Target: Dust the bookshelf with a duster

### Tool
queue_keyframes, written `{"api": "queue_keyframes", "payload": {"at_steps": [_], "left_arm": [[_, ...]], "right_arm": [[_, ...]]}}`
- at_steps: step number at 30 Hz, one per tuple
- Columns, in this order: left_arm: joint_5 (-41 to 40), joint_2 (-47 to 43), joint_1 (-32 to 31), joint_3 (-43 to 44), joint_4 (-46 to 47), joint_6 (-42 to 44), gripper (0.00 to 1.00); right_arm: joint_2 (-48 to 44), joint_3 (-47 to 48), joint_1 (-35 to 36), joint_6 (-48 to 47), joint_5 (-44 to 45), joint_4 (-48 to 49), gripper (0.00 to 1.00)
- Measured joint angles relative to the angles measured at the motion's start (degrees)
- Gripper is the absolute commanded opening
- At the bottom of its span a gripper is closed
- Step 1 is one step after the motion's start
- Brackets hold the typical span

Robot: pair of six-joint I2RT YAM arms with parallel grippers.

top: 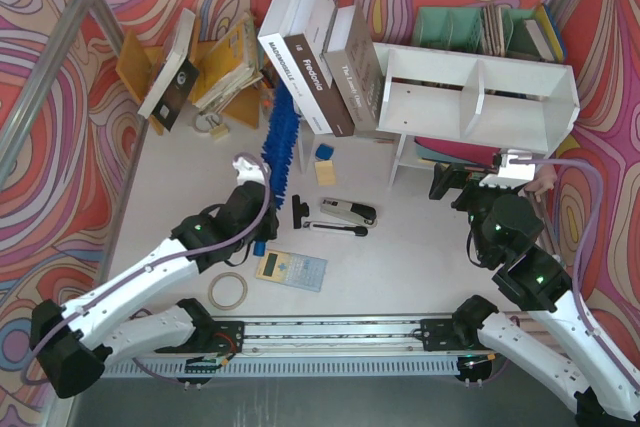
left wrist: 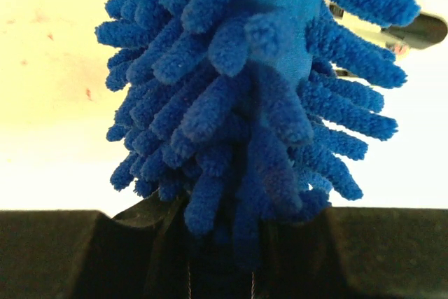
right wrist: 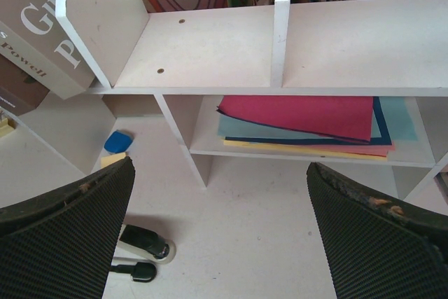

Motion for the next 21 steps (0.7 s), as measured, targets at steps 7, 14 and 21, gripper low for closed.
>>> {"api": "queue_keyframes", "payload": {"at_steps": [7,14,21], "left_arm": [[4.48,3.58,0.24,-3.63,1.6,0.07,0.0],[4.28,0.68,0.28,-2.86,-0.92,0.52,0.0],[3.58,-3.08,0.28,4.96,-4.57,3.15,0.0]], "right_arm": [[0.0,0.0,0.0,-0.02,0.02,0.0,0.99],[0.0,0.0,0.0,-0.02,0.02,0.0,0.99],[-0.15,-0.02,0.0,0.0,0.04,0.0,0.99]]}}
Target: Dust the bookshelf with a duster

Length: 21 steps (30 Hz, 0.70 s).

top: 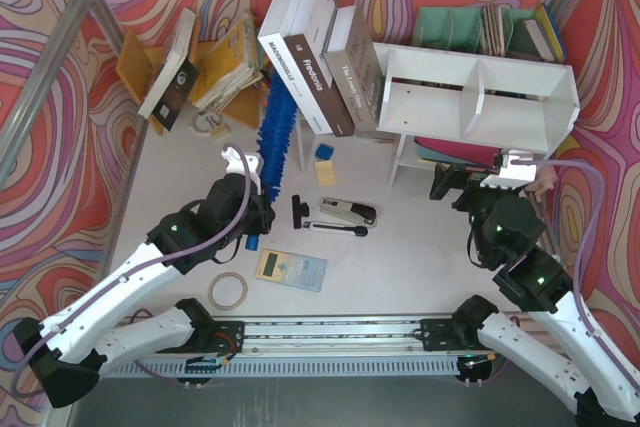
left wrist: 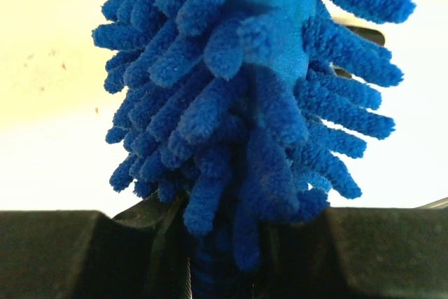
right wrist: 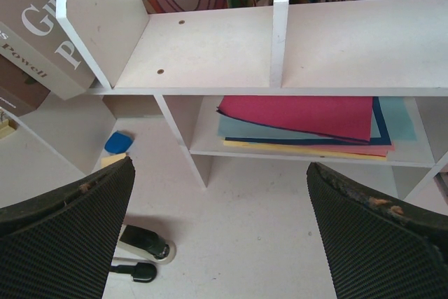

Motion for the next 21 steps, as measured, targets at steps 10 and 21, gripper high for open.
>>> {"api": "queue_keyframes", "payload": {"at_steps": [10,21], "left_arm": [[-0.61,2.95,0.07,2.25,-1.07,3.56,0.0],[0.2,5.75,0.35,2.82,-4.7,2.75,0.0]], "right_arm": [[-0.33,-0.07,0.0,-0.15,0.28,0.02,0.99],[1.66,-0.07,0.0,-1.57,0.74,0.44,0.99]]}}
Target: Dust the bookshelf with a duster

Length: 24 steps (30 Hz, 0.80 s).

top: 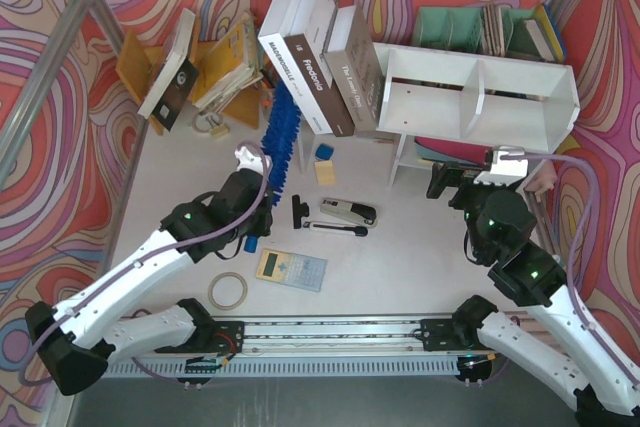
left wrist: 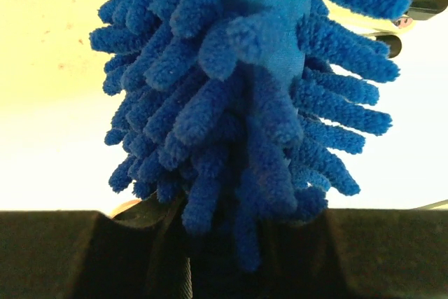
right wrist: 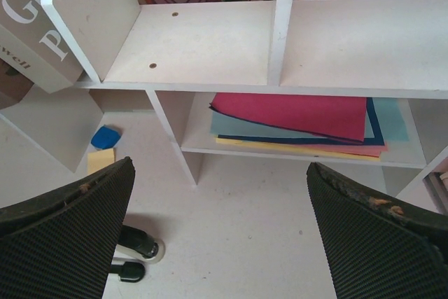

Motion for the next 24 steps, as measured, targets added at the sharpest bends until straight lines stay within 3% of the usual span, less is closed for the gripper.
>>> {"api": "queue_keyframes", "payload": {"at_steps": [9,24], "left_arm": [[1.07,-3.87,0.52,-0.57,-1.66,2.43,0.0],[2.34,-0.02,0.85,-0.61,-1.73,3.15,0.0]], "right_arm": [[1.07,0.0,0.0,-1.18,0.11,0.17,0.99],[-1.99,-0.02,0.0,-0.79,0.35,0.66,0.99]]}}
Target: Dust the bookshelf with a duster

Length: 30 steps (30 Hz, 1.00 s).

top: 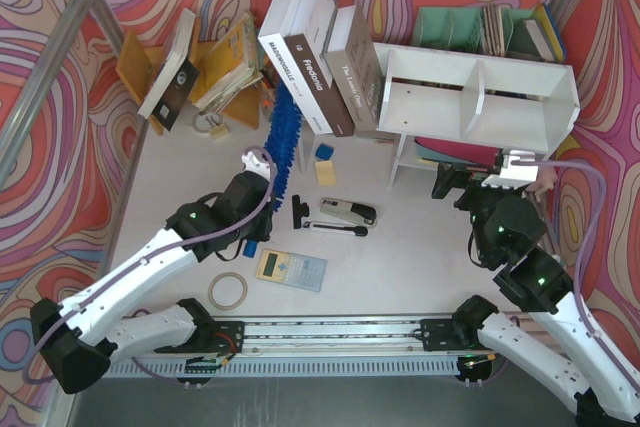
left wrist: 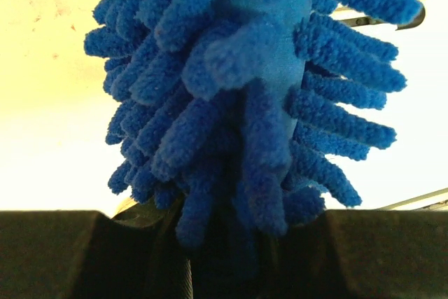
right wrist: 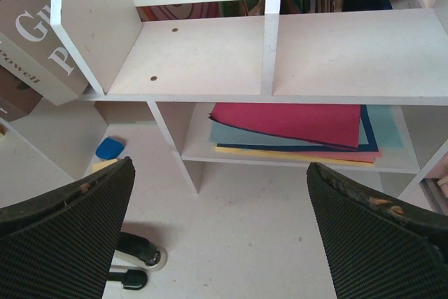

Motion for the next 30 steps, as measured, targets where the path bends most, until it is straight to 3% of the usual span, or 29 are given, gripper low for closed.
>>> {"api": "queue_keyframes", "payload": {"at_steps": [12,22,30], "left_arm": [[0.46,2.43,1.25,0.04,-0.37,0.02,0.0],[0.74,-10.03,3.37,-0.94,0.26,1.18,0.0],[5.05,-2.16,3.45,-1.01,0.11,0.59,0.0]], "right_arm": [[1.11,0.0,0.0,0.44,-0.07,-0.04,0.99],[1.01,0.0,0.0,0.83,-0.04,-0.04,0.99],[1.36,0.0,0.0,0.79,0.22,-0.04,0.99]]}}
